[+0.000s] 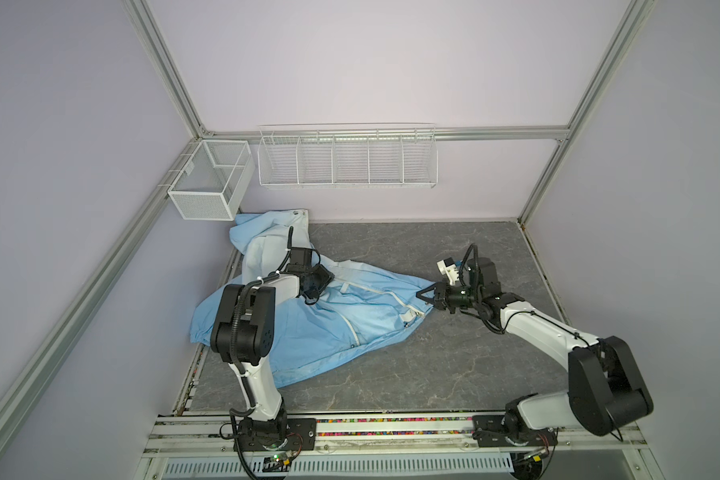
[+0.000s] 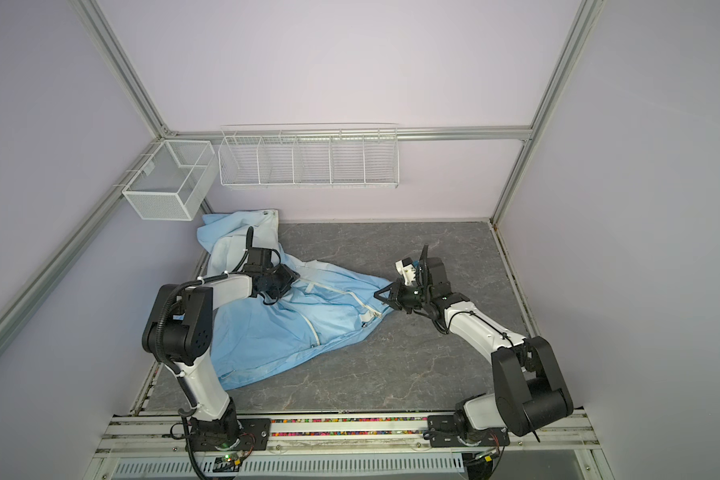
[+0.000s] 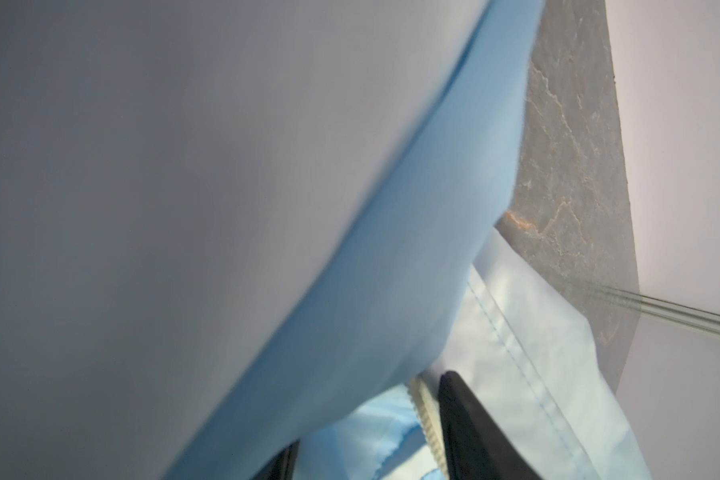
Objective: Zip up the jacket
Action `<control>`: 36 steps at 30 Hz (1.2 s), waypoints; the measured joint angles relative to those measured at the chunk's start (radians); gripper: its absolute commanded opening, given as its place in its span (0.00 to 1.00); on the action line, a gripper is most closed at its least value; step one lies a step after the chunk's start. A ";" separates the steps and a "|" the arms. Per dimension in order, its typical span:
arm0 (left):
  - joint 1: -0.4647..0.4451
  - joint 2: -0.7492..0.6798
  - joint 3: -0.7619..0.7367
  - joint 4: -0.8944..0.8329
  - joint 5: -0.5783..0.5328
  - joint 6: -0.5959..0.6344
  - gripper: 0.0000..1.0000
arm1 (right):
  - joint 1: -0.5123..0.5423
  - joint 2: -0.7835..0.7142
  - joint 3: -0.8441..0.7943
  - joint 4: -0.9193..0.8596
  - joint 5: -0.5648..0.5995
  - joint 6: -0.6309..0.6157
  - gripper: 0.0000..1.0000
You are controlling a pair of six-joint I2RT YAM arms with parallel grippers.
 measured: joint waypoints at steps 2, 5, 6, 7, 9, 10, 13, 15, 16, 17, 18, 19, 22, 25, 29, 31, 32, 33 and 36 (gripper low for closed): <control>0.015 -0.013 -0.030 0.030 0.012 -0.006 0.51 | 0.000 0.000 -0.006 0.011 -0.003 0.005 0.07; 0.025 -0.017 -0.045 0.053 0.027 -0.015 0.52 | 0.000 0.000 -0.013 0.034 -0.011 0.020 0.07; 0.025 -0.017 -0.045 0.055 0.029 -0.018 0.53 | 0.000 0.000 -0.014 0.043 -0.014 0.025 0.07; 0.026 -0.017 -0.045 0.056 0.033 -0.021 0.54 | 0.000 0.000 -0.017 0.057 -0.018 0.032 0.07; 0.027 -0.017 -0.045 0.060 0.040 -0.026 0.55 | 0.000 0.000 -0.023 0.082 -0.024 0.045 0.07; 0.028 -0.017 -0.044 0.061 0.043 -0.029 0.55 | 0.000 0.000 -0.025 0.090 -0.027 0.051 0.07; 0.026 -0.016 -0.040 0.058 0.048 -0.038 0.55 | 0.000 0.000 -0.027 0.112 -0.037 0.065 0.07; 0.016 -0.014 -0.029 0.047 0.048 -0.045 0.55 | 0.000 0.000 -0.027 0.122 -0.041 0.071 0.07; 0.008 -0.012 -0.023 0.043 0.049 -0.049 0.55 | 0.000 0.000 -0.027 0.126 -0.041 0.074 0.07; -0.003 -0.011 -0.016 0.040 0.050 -0.052 0.55 | 0.000 0.000 -0.027 0.130 -0.042 0.077 0.07; -0.016 -0.010 -0.013 0.040 0.051 -0.059 0.55 | 0.000 0.000 -0.027 0.132 -0.044 0.078 0.07; -0.029 -0.010 -0.010 0.040 0.052 -0.066 0.55 | 0.000 0.000 -0.027 0.135 -0.045 0.080 0.07; -0.068 -0.010 -0.008 0.048 0.064 -0.089 0.54 | 0.000 0.000 -0.027 0.142 -0.045 0.085 0.07; -0.098 -0.010 -0.008 0.064 0.078 -0.115 0.54 | 0.000 0.000 -0.027 0.151 -0.045 0.089 0.07; -0.110 -0.010 -0.008 0.090 0.095 -0.150 0.54 | 0.000 -0.003 -0.027 0.159 -0.045 0.096 0.07; -0.110 -0.010 -0.008 0.103 0.102 -0.166 0.54 | 0.000 -0.008 -0.027 0.162 -0.045 0.101 0.07; -0.110 -0.010 -0.008 0.111 0.108 -0.177 0.54 | 0.000 -0.013 -0.027 0.165 -0.045 0.104 0.07; -0.110 -0.010 -0.008 0.117 0.115 -0.186 0.54 | 0.000 -0.017 -0.027 0.168 -0.045 0.107 0.07; -0.117 -0.008 -0.004 0.126 0.126 -0.205 0.54 | 0.000 -0.036 -0.027 0.180 -0.046 0.122 0.07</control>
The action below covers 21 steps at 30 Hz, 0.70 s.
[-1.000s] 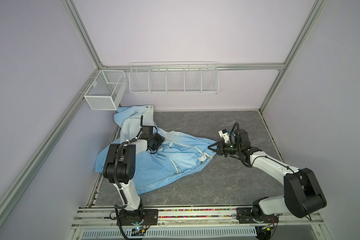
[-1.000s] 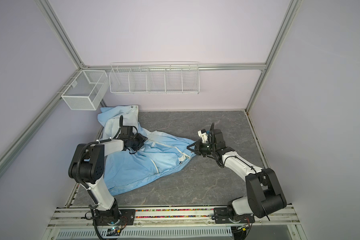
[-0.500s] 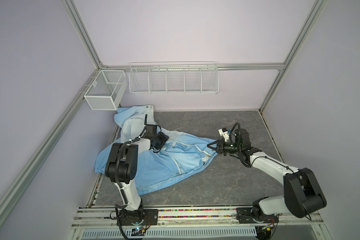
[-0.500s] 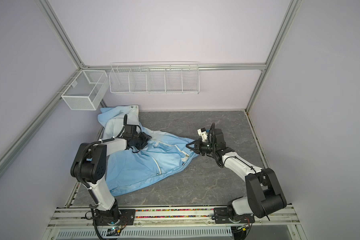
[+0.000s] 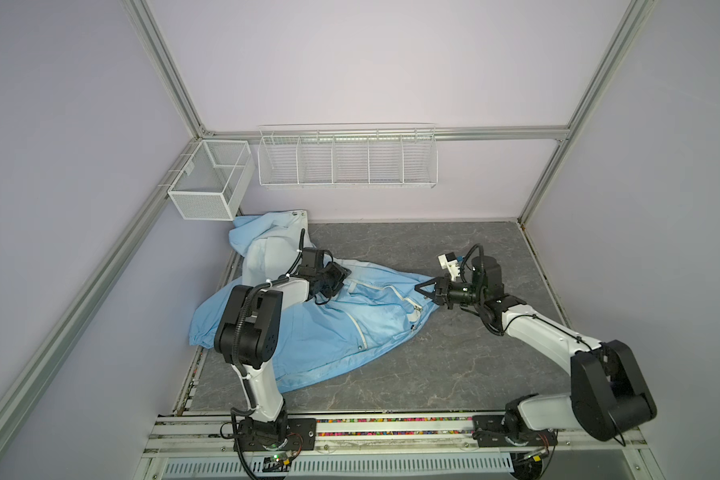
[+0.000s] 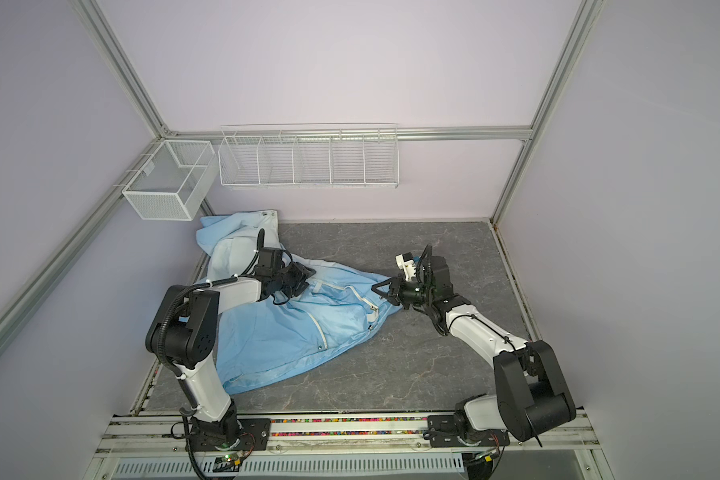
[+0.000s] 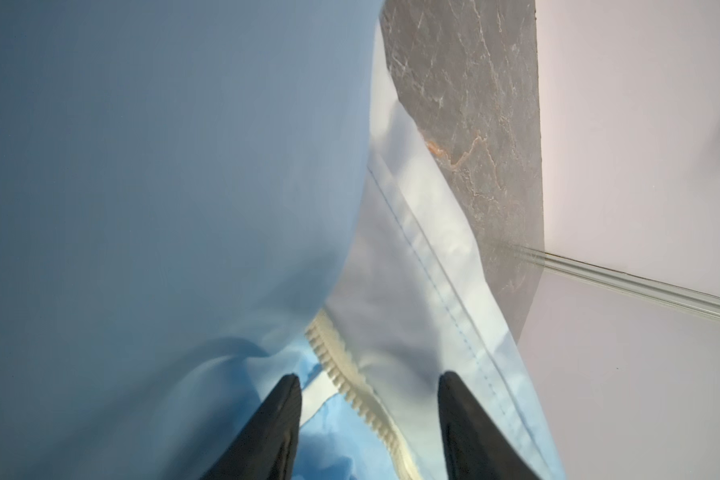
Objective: Zip up the jacket
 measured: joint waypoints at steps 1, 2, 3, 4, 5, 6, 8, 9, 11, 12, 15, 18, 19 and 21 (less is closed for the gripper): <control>-0.005 0.002 0.004 0.003 0.003 -0.004 0.54 | 0.000 -0.006 0.000 0.005 -0.001 0.006 0.07; -0.011 0.005 0.009 0.008 0.006 -0.010 0.54 | 0.000 -0.011 0.000 0.015 -0.002 0.013 0.07; -0.016 0.008 0.013 0.013 0.010 -0.015 0.54 | 0.000 -0.016 0.000 0.026 -0.003 0.022 0.07; -0.019 0.010 0.015 0.020 0.013 -0.019 0.54 | 0.000 -0.019 0.000 0.034 -0.005 0.029 0.07; -0.023 0.014 0.016 0.027 0.016 -0.025 0.54 | 0.000 -0.022 0.000 0.043 -0.007 0.037 0.07; -0.025 0.018 0.017 0.035 0.018 -0.029 0.54 | 0.000 -0.025 0.000 0.050 -0.010 0.044 0.07; -0.025 0.025 0.017 0.042 0.018 -0.037 0.53 | 0.000 -0.027 0.000 0.061 -0.015 0.056 0.07; -0.025 0.029 0.017 0.048 0.018 -0.041 0.51 | 0.000 -0.029 0.000 0.063 -0.018 0.060 0.07; -0.024 0.037 0.023 0.057 0.018 -0.049 0.45 | 0.000 -0.031 0.000 0.068 -0.021 0.067 0.07; -0.024 0.043 0.033 0.058 0.018 -0.055 0.41 | 0.000 -0.032 0.000 0.069 -0.022 0.069 0.07; -0.024 0.067 0.082 0.064 0.021 -0.068 0.30 | -0.002 -0.043 -0.007 0.069 -0.024 0.071 0.07; -0.024 0.084 0.137 0.071 0.023 -0.076 0.20 | -0.006 -0.060 -0.018 0.067 -0.024 0.071 0.07; -0.024 0.089 0.158 0.071 0.025 -0.077 0.17 | -0.008 -0.064 -0.020 0.067 -0.024 0.071 0.07; -0.024 0.103 0.214 0.057 0.027 -0.073 0.11 | -0.011 -0.071 -0.023 0.066 -0.024 0.070 0.07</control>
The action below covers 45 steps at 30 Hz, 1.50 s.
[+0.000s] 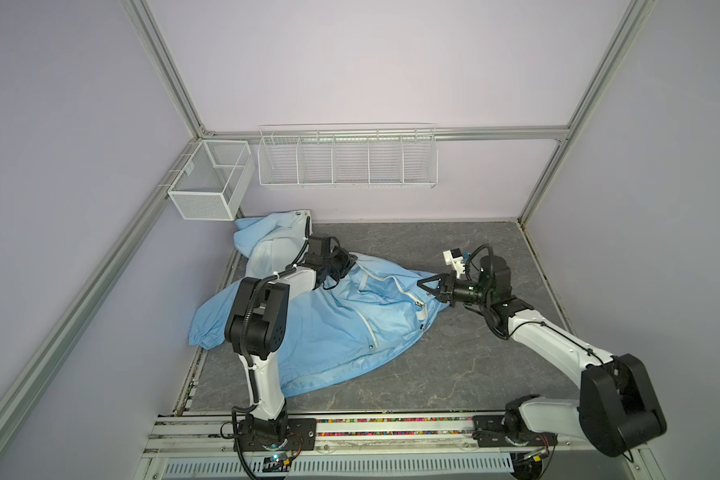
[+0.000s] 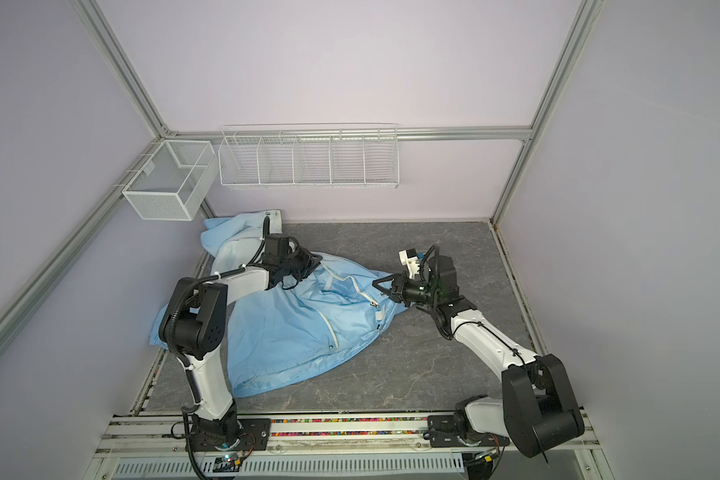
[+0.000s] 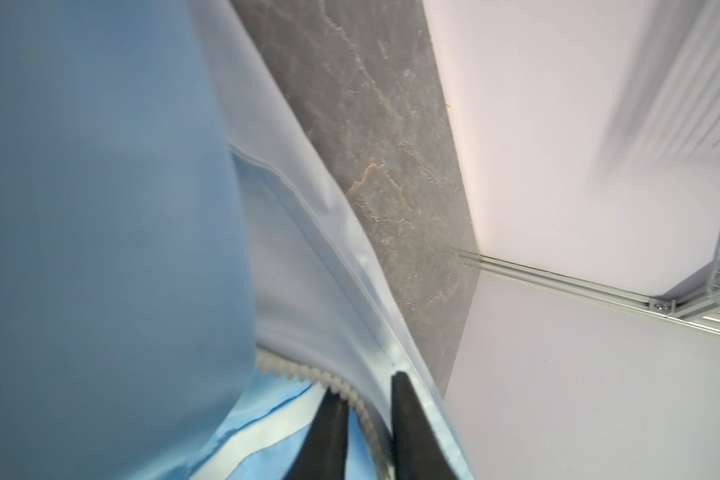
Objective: Zip up the jacket
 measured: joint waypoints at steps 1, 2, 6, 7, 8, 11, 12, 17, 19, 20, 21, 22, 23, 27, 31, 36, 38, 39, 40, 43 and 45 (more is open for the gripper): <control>0.000 0.007 0.027 -0.010 0.001 0.005 0.08 | -0.002 -0.002 -0.001 -0.002 0.000 0.000 0.07; 0.000 0.014 0.058 -0.026 0.002 0.013 0.03 | -0.003 -0.003 -0.002 -0.003 0.000 -0.003 0.07; 0.000 0.046 0.199 -0.119 0.014 0.061 0.00 | -0.009 -0.005 -0.008 -0.012 0.000 -0.015 0.07; 0.000 0.052 0.229 -0.143 0.018 0.075 0.00 | -0.010 -0.005 -0.008 -0.016 0.000 -0.017 0.07; 0.000 0.060 0.271 -0.178 0.022 0.096 0.00 | -0.011 -0.005 -0.009 -0.019 0.001 -0.021 0.07; -0.002 0.089 0.406 -0.293 0.030 0.169 0.00 | -0.012 -0.002 -0.009 -0.021 0.000 -0.033 0.07; -0.005 0.100 0.464 -0.348 0.027 0.206 0.00 | -0.013 0.005 -0.009 -0.020 0.000 -0.038 0.07; -0.038 0.170 0.822 -0.687 -0.083 0.443 0.00 | -0.005 0.084 -0.009 -0.005 -0.009 -0.045 0.07; -0.058 0.189 0.956 -0.821 -0.148 0.533 0.00 | 0.007 0.118 -0.009 0.003 -0.014 -0.046 0.07; -0.067 0.190 1.005 -0.882 -0.188 0.576 0.00 | 0.017 0.134 -0.009 0.008 -0.019 -0.047 0.07; -0.075 0.186 1.035 -0.935 -0.228 0.613 0.00 | 0.029 0.151 -0.008 0.011 -0.023 -0.049 0.07; -0.080 0.178 1.040 -0.966 -0.262 0.637 0.00 | 0.040 0.164 -0.006 0.011 -0.027 -0.052 0.07; -0.085 0.163 1.033 -1.005 -0.306 0.667 0.00 | 0.053 0.177 -0.003 0.011 -0.032 -0.054 0.07; -0.084 0.068 0.872 -1.080 -0.499 0.716 0.00 | 0.105 0.222 0.013 0.010 -0.048 -0.064 0.07; -0.072 -0.048 0.673 -1.099 -0.651 0.731 0.00 | 0.166 0.245 0.026 0.000 -0.051 -0.085 0.07; -0.014 -0.200 0.406 -1.036 -0.694 0.727 0.00 | 0.224 0.280 0.029 -0.005 -0.043 -0.114 0.07; 0.018 -0.224 0.327 -1.002 -0.664 0.718 0.00 | 0.237 0.310 0.029 -0.005 -0.031 -0.129 0.07; 0.034 -0.229 0.284 -0.980 -0.640 0.710 0.00 | 0.241 0.324 0.024 -0.004 -0.024 -0.137 0.07; 0.047 -0.229 0.250 -0.964 -0.616 0.704 0.00 | 0.245 0.334 0.018 -0.005 -0.017 -0.145 0.07; 0.075 -0.219 0.167 -0.925 -0.543 0.683 0.09 | 0.252 0.368 -0.016 -0.001 0.005 -0.169 0.07; 0.079 -0.204 0.147 -0.912 -0.507 0.669 0.15 | 0.254 0.397 -0.041 0.011 0.013 -0.177 0.07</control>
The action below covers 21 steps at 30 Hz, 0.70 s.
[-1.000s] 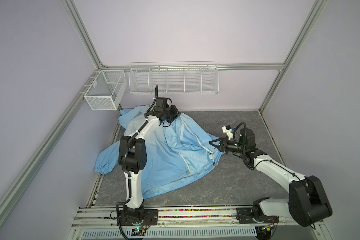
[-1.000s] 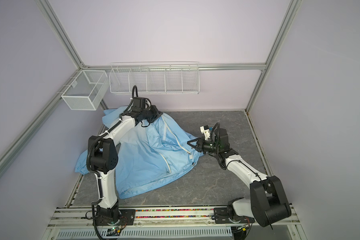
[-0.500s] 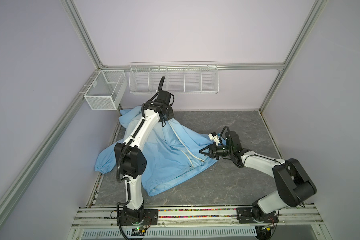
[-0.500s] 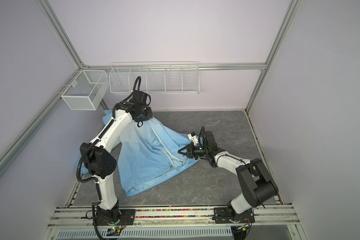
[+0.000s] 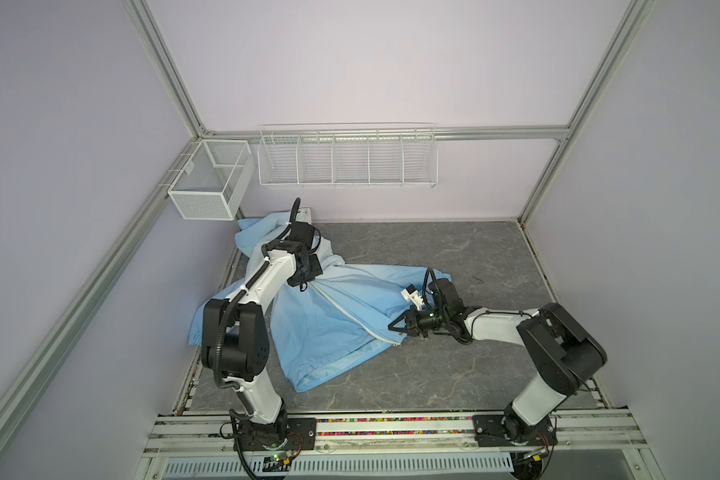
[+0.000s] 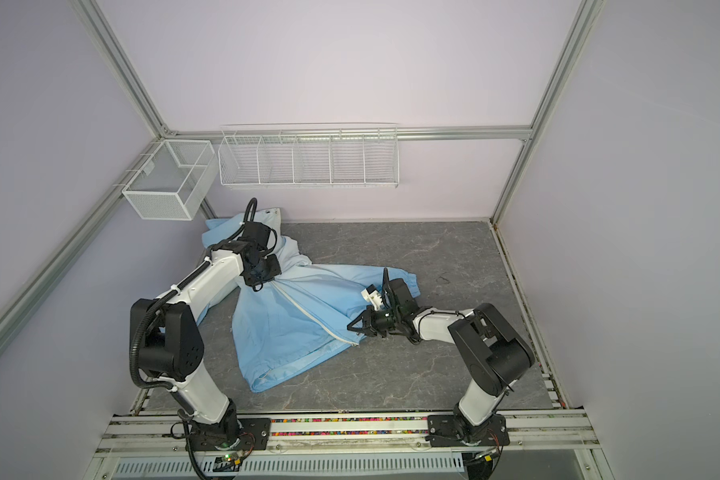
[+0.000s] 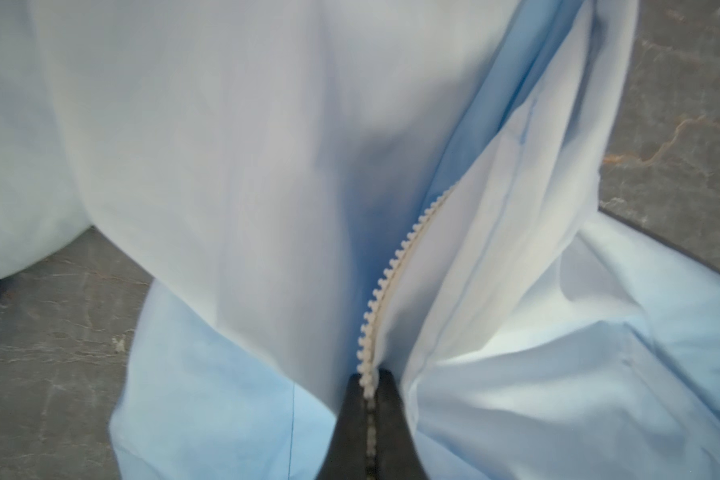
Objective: Zip up the jacket
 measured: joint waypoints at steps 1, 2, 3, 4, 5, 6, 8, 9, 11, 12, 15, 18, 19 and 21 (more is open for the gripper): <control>0.000 0.006 -0.002 0.009 0.010 -0.005 0.18 | 0.001 0.013 -0.010 0.003 0.004 0.000 0.07; 0.002 0.011 -0.002 0.020 0.019 -0.010 0.23 | 0.001 0.029 -0.021 0.007 0.008 0.000 0.07; 0.004 0.015 -0.001 0.028 0.024 -0.016 0.26 | 0.001 0.044 -0.029 0.011 0.012 0.000 0.07; 0.007 0.016 0.001 0.032 0.029 -0.017 0.29 | 0.001 0.055 -0.035 0.015 0.014 0.001 0.07; 0.012 0.017 0.006 0.032 0.032 -0.023 0.33 | 0.001 0.063 -0.038 0.019 0.017 0.001 0.07; 0.016 0.017 0.013 0.031 0.033 -0.024 0.39 | 0.001 0.068 -0.040 0.024 0.019 0.001 0.07; 0.027 0.017 0.043 0.028 0.037 -0.027 0.44 | 0.001 0.068 -0.043 0.034 0.022 0.001 0.07; 0.032 0.018 0.067 0.026 0.039 -0.030 0.44 | 0.001 0.068 -0.043 0.036 0.024 0.001 0.07; 0.040 0.022 0.118 0.026 0.050 -0.032 0.44 | 0.001 0.067 -0.043 0.036 0.027 0.001 0.07; 0.043 0.024 0.140 0.029 0.060 -0.031 0.44 | 0.001 0.067 -0.043 0.036 0.030 0.001 0.07; 0.040 0.016 0.147 0.063 0.092 -0.048 0.44 | 0.001 0.054 -0.043 0.035 0.039 0.002 0.07; 0.023 -0.027 0.049 0.105 0.114 -0.076 0.44 | 0.001 0.035 -0.041 0.040 0.041 0.011 0.07; 0.016 -0.050 0.011 0.108 0.118 -0.087 0.44 | 0.001 0.029 -0.040 0.046 0.041 0.019 0.07; -0.001 -0.133 -0.105 0.122 0.126 -0.122 0.46 | 0.001 0.017 -0.033 0.056 0.044 0.037 0.07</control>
